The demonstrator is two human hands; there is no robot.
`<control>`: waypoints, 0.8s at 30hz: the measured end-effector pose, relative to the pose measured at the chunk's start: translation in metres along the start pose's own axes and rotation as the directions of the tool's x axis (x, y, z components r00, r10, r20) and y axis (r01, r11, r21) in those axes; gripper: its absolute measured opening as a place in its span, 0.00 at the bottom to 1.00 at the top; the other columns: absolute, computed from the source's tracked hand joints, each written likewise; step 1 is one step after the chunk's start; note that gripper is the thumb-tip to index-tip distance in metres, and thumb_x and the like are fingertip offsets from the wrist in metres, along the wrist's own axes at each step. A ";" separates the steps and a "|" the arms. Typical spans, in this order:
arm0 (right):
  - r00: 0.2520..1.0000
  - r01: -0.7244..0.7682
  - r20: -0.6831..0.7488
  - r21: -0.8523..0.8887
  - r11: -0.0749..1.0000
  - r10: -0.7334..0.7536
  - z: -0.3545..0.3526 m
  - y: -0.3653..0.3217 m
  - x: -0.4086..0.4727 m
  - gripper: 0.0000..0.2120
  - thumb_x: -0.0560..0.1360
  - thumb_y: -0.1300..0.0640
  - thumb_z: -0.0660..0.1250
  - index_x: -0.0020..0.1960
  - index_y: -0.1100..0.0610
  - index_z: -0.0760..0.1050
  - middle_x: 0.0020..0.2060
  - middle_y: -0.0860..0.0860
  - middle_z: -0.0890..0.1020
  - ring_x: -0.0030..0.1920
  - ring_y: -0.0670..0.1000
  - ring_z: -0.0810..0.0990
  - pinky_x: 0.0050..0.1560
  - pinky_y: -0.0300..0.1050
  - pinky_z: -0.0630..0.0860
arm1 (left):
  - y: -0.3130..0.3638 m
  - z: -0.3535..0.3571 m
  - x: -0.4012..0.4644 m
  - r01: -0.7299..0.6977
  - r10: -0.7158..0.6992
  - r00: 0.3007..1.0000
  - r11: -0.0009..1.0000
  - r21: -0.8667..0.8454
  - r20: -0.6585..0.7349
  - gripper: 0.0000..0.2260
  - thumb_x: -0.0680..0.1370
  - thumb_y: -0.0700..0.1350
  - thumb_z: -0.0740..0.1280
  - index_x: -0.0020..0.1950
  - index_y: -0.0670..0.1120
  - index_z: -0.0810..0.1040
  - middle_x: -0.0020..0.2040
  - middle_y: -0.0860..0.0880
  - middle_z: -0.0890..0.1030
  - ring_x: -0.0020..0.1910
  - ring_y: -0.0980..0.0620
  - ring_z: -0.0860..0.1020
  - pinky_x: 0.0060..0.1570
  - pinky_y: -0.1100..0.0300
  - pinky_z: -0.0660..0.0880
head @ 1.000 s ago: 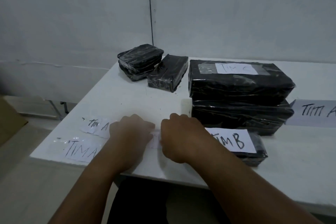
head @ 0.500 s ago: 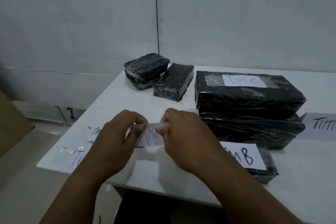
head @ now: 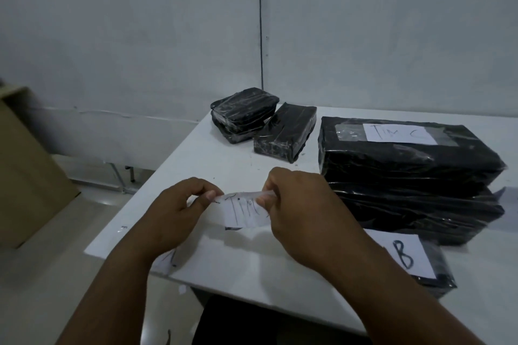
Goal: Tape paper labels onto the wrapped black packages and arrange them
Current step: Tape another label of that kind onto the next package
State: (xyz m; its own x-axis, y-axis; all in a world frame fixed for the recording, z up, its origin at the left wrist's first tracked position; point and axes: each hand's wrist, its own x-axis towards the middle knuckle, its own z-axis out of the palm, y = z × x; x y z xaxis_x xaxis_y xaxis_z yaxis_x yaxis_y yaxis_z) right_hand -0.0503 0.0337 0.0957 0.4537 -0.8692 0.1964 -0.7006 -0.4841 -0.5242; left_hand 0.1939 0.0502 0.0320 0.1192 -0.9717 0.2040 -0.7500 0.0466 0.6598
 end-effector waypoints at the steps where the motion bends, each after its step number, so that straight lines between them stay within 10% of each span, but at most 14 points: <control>1: 1.000 -0.008 0.001 0.005 1.000 0.008 0.000 0.000 -0.001 0.04 0.81 0.49 0.64 0.50 0.49 0.75 0.46 0.46 0.80 0.47 0.46 0.76 0.44 0.45 0.75 | -0.003 0.002 0.001 -0.012 0.012 1.000 1.000 0.011 -0.021 0.08 0.83 0.48 0.64 0.52 0.58 0.82 0.53 0.62 0.82 0.56 0.66 0.76 0.53 0.67 0.68; 16: 0.999 0.028 0.024 -0.030 0.999 -0.028 0.010 0.001 -0.017 0.07 0.82 0.51 0.64 0.44 0.47 0.71 0.42 0.45 0.78 0.43 0.45 0.76 0.44 0.47 0.76 | -0.019 0.010 0.011 0.130 -0.130 0.991 0.991 0.015 0.000 0.12 0.82 0.47 0.66 0.39 0.51 0.80 0.41 0.55 0.82 0.41 0.68 0.76 0.39 0.67 0.67; 24: 0.984 0.176 -0.007 -0.153 0.972 -0.179 0.021 -0.008 -0.035 0.08 0.80 0.56 0.62 0.43 0.48 0.67 0.38 0.47 0.73 0.37 0.51 0.73 0.35 0.50 0.73 | -0.026 0.012 0.016 0.145 -0.146 0.989 0.988 0.055 0.025 0.11 0.82 0.46 0.65 0.42 0.49 0.82 0.46 0.55 0.83 0.49 0.61 0.78 0.50 0.60 0.72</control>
State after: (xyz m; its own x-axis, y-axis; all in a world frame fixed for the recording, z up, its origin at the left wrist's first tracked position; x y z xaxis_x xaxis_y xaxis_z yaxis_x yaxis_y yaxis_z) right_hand -0.0494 0.0701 0.0755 0.5682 -0.7691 0.2926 -0.6856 -0.6391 -0.3485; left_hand 0.2077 0.0308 0.0089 0.2114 -0.9735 0.0869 -0.7596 -0.1077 0.6414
